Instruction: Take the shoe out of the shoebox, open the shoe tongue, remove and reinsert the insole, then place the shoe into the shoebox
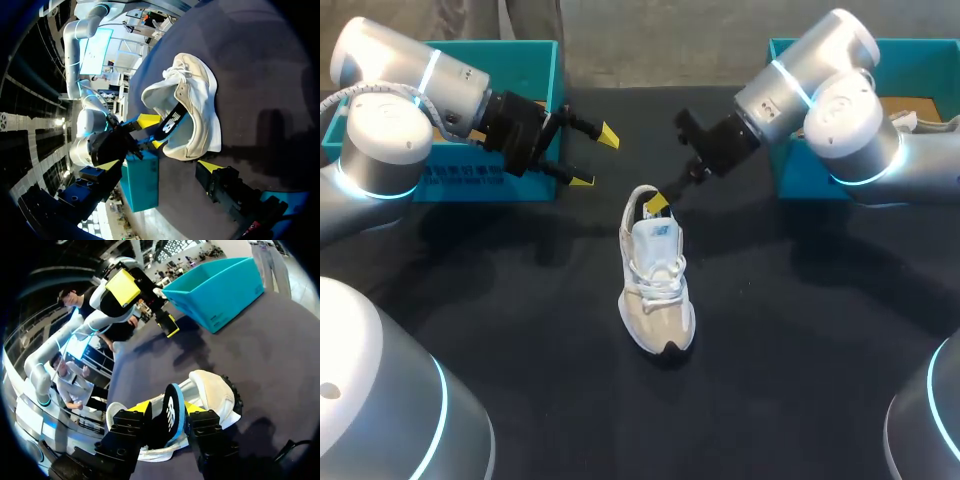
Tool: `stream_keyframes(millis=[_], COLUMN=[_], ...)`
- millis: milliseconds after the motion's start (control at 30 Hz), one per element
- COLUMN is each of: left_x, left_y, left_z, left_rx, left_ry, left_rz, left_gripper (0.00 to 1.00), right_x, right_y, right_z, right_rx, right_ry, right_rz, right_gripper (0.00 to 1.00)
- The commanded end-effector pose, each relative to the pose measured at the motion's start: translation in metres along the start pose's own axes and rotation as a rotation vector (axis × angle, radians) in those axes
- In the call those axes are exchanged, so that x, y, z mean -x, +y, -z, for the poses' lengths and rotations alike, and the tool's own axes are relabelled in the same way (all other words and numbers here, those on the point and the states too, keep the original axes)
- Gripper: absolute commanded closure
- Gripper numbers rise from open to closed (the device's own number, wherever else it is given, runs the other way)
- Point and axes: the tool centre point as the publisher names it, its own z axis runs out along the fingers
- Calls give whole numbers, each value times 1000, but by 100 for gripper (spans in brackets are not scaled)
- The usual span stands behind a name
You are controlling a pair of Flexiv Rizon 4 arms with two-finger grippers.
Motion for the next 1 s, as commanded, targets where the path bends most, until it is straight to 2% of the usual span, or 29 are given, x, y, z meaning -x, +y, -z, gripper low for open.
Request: stream_keyframes(millis=[33, 267, 333, 367, 400, 600, 833, 900, 1000], left_x=[0, 0, 0, 0, 0, 0, 0, 0, 0], left_y=[-1, -1, -1, -1, -1, -1, -1, -1, -1], left_z=[0, 0, 0, 0, 0, 0, 0, 0, 0], left_rx=[2, 2, 2, 2, 2, 2, 2, 2, 2], left_ry=[1, 1, 1, 1, 1, 1, 1, 1, 1], left_rz=[-1, -1, -1, -1, -1, -1, -1, -1, -1], left_gripper=[0, 0, 0, 0, 0, 0, 0, 0, 0], right_x=[-4, -1, 0, 0, 0, 2, 3, 4, 5], right_y=[-5, -5, -3, -1, 1, 12, 15, 16, 19], right_z=[3, 2, 2, 2, 1, -5, -10, -9, -6], right_rx=[2, -5, -10, -17, -22, -52, -62, -63, -65], right_ry=[-10, -11, -12, -16, -15, -5, 5, 4, -4], right_rz=[-2, -7, -4, 0, 3, 31, 41, 42, 52], right_gripper=[63, 64, 79, 98, 100, 100, 100, 82, 77])
